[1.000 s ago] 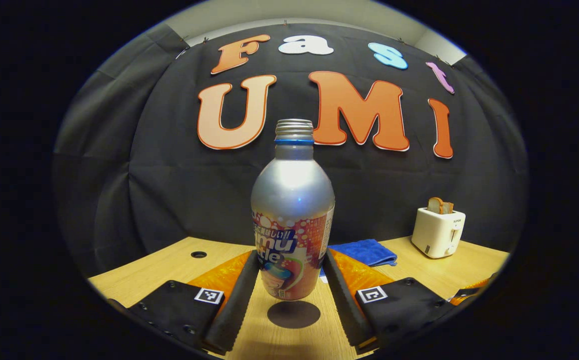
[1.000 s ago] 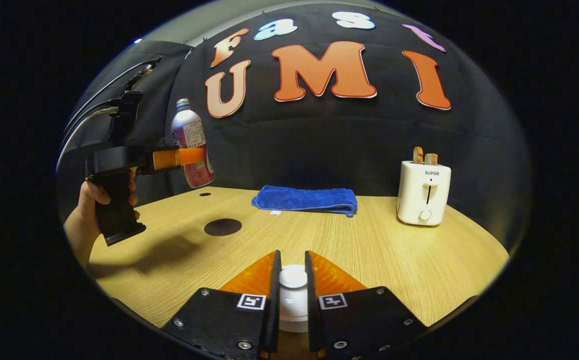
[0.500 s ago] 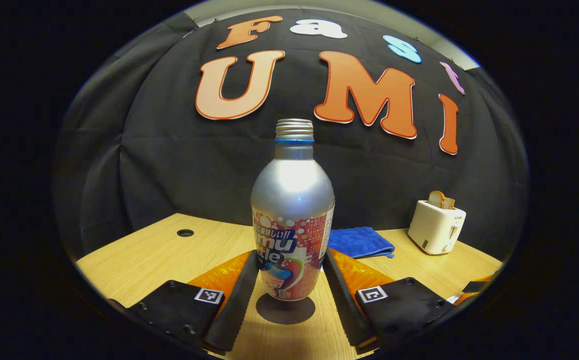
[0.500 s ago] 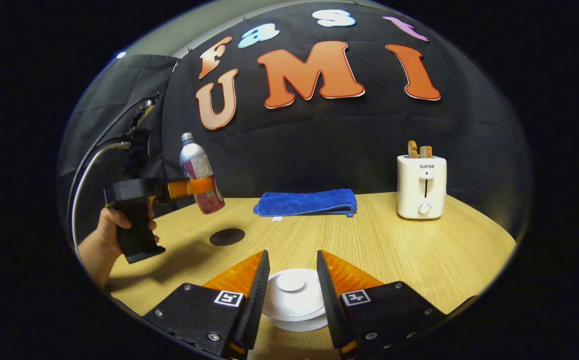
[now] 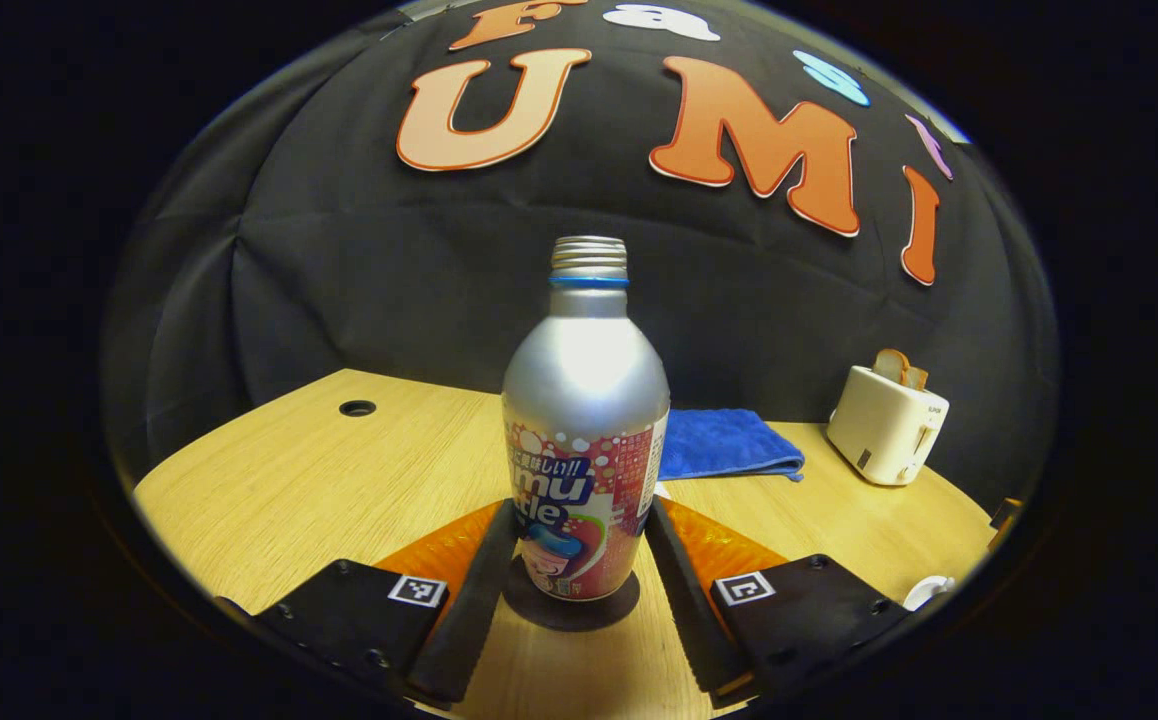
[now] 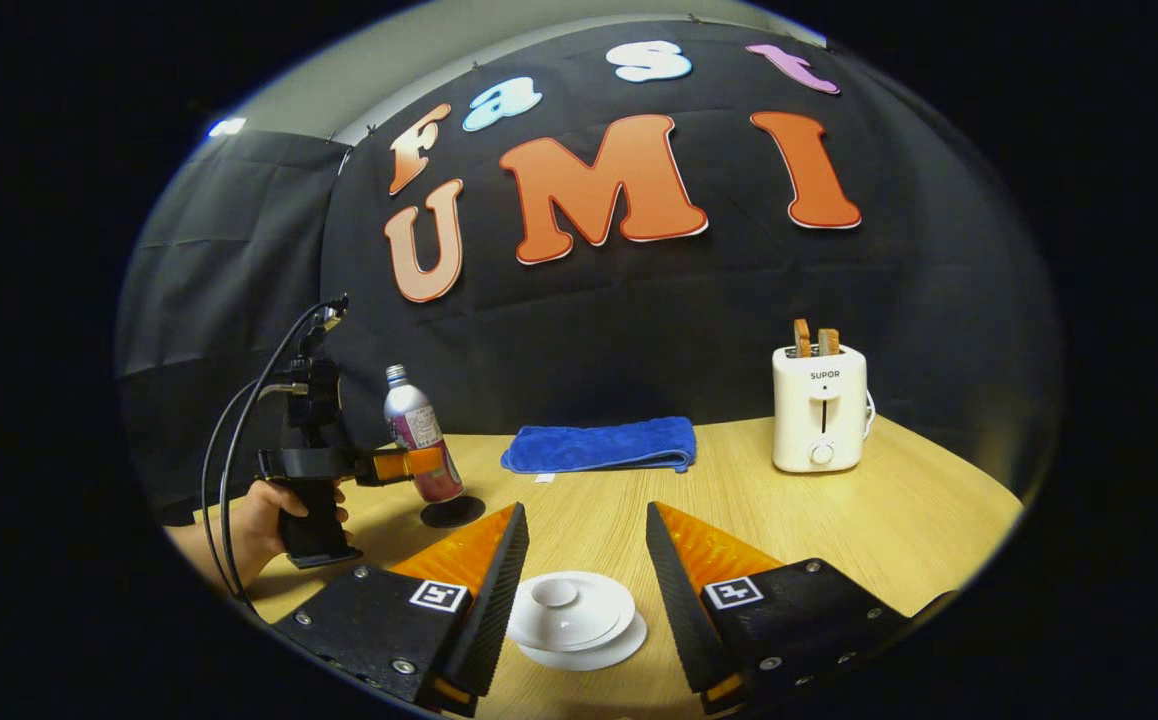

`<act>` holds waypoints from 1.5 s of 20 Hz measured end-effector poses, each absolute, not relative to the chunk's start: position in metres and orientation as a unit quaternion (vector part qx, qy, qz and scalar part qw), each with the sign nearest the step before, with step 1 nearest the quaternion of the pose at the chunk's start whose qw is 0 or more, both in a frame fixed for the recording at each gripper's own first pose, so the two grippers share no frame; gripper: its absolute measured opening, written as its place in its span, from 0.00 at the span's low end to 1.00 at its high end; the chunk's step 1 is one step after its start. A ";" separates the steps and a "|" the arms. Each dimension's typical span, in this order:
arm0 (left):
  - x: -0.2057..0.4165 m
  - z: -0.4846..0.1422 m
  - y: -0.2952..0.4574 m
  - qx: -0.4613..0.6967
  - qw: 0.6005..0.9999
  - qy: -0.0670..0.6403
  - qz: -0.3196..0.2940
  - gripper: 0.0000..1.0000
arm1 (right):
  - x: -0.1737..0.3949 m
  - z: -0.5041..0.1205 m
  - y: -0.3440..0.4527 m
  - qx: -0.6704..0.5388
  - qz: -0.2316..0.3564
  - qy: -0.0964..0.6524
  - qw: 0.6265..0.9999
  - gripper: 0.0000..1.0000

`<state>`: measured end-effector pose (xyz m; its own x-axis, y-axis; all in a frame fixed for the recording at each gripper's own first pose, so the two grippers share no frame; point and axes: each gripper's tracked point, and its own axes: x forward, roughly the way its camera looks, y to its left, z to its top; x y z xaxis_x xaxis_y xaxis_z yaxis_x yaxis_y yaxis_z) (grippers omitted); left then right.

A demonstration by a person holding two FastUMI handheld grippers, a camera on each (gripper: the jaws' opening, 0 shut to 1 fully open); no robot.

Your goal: Open the teacup lid with one hand, grasp the water bottle and pour water into the teacup with the other hand; after pouring, place the water bottle on the coaster and then close the teacup lid.

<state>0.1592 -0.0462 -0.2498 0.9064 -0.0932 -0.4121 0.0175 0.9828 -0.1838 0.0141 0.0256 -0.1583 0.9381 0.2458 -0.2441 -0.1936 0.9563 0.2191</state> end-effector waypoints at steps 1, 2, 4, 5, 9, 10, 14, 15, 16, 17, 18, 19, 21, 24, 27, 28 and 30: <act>0.158 -0.253 -0.047 -0.088 0.971 0.221 -0.030 0.81 | 0.016 -0.159 0.024 0.095 0.110 0.134 0.980 0.72; 0.158 -0.260 -0.049 -0.086 0.969 0.230 -0.033 0.82 | 0.016 -0.159 0.021 0.095 0.108 0.134 0.981 0.72; 0.157 -0.269 -0.051 -0.083 0.964 0.248 -0.035 0.82 | 0.018 -0.163 0.019 0.095 0.103 0.139 0.980 0.71; 0.156 -0.268 -0.051 -0.083 0.964 0.250 -0.035 0.82 | 0.018 -0.163 0.019 0.095 0.102 0.140 0.980 0.71; 0.149 -0.262 -0.051 -0.077 0.964 0.250 -0.037 0.84 | 0.020 -0.159 0.022 0.091 0.105 0.134 0.981 0.72; 0.150 -0.263 -0.052 -0.077 0.964 0.251 -0.039 0.85 | 0.021 -0.158 0.022 0.090 0.105 0.133 0.981 0.72; 0.145 -0.268 -0.054 -0.069 0.963 0.257 -0.045 0.88 | 0.022 -0.144 0.023 0.086 0.103 0.113 0.985 0.72; 0.146 -0.267 -0.051 -0.060 0.964 0.254 -0.040 0.92 | 0.022 -0.138 0.025 0.084 0.105 0.106 0.985 0.72; 0.148 -0.262 -0.050 -0.052 0.967 0.245 -0.039 0.92 | 0.021 -0.132 0.026 0.081 0.107 0.098 0.986 0.72; 0.148 -0.256 -0.051 -0.047 0.969 0.238 -0.038 0.97 | 0.021 -0.127 0.028 0.078 0.109 0.091 0.987 0.72; 0.144 -0.250 -0.052 -0.046 0.971 0.232 -0.040 0.96 | 0.021 -0.123 0.029 0.075 0.109 0.088 0.987 0.71; 0.142 -0.242 -0.052 -0.046 0.972 0.225 -0.042 0.97 | 0.019 -0.119 0.031 0.072 0.109 0.085 0.988 0.71; 0.137 -0.232 -0.047 -0.036 0.977 0.209 -0.037 0.97 | 0.018 -0.109 0.030 0.063 0.101 0.077 0.990 0.71; 0.122 -0.202 -0.040 -0.037 0.983 0.174 -0.032 0.97 | 0.017 -0.084 0.034 0.043 0.092 0.047 0.994 0.71; 0.106 -0.159 -0.029 -0.039 0.991 0.127 -0.024 0.97 | 0.017 -0.063 0.040 0.026 0.084 0.025 0.996 0.71; 0.103 -0.146 -0.024 -0.037 0.993 0.112 -0.022 0.97 | 0.018 -0.057 0.042 0.020 0.080 0.019 0.996 0.71; 0.091 -0.120 -0.020 -0.043 0.995 0.087 -0.019 0.97 | 0.017 -0.048 0.042 0.008 0.067 0.013 0.998 0.71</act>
